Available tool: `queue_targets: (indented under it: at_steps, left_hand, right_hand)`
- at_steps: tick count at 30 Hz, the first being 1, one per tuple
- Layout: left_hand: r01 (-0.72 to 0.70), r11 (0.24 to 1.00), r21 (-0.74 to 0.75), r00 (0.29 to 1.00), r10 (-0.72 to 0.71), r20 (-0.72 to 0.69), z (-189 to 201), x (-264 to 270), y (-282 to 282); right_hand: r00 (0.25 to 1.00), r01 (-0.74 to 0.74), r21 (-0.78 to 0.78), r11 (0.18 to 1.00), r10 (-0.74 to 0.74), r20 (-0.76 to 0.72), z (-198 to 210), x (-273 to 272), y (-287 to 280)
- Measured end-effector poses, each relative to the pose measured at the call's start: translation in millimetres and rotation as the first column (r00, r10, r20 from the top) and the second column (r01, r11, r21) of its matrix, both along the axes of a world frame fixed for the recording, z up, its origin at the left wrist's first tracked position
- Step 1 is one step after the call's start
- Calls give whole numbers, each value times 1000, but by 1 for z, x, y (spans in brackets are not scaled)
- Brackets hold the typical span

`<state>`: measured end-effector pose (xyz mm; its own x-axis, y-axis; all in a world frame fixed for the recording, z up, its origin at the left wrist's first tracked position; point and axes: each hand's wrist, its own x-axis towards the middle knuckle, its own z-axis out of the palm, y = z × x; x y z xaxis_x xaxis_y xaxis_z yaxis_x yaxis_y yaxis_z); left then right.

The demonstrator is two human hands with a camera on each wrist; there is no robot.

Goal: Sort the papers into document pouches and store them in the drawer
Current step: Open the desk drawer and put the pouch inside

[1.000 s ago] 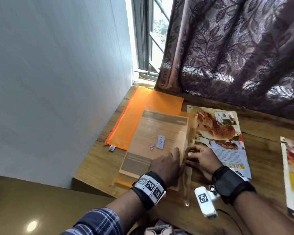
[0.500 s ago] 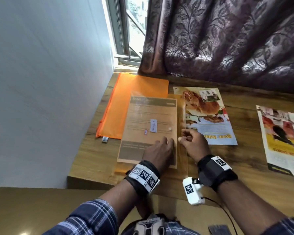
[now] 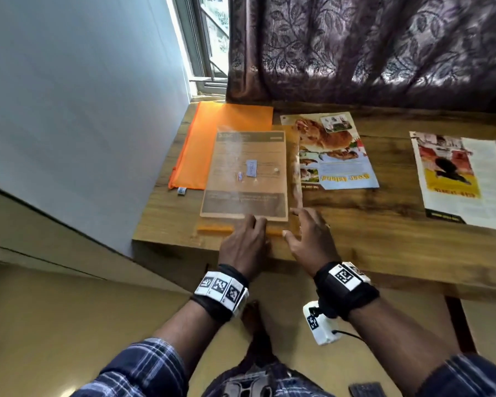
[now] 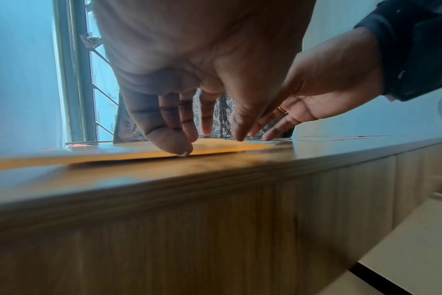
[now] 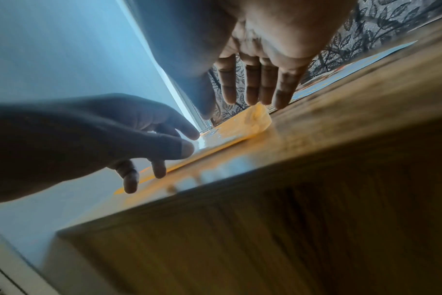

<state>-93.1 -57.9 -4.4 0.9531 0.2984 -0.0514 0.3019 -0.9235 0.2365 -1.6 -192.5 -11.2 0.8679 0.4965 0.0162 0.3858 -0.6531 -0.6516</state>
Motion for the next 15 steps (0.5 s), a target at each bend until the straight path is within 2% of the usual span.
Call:
queue_targets:
  at_steps: [3,10,13,14,15]
  left_hand:
    - [-43,999,-13,998,44,33,-4,-34,-9]
    - [-111,993,-30,993,109,-51,-13,-93,-15]
    - [-158,975,-157,986,147,-80,-26,-97,-2]
    - [-185,952,-243,980,162,-112,-35,-97,5]
    - [-249,889,-383,966,203,-157,-44,-96,12]
  right_hand:
    - [1000,-10,4,1000,10,19,-3,-30,-14]
    - [999,28,141,990,-33,31,-13,-92,-29]
    - [994,99,177,979,-89,-63,-22,-106,-24]
    - [984,151,169,974,-131,-120,-32,-109,-24]
    - [961,219,156,963,-185,-206,-45,-110,-25]
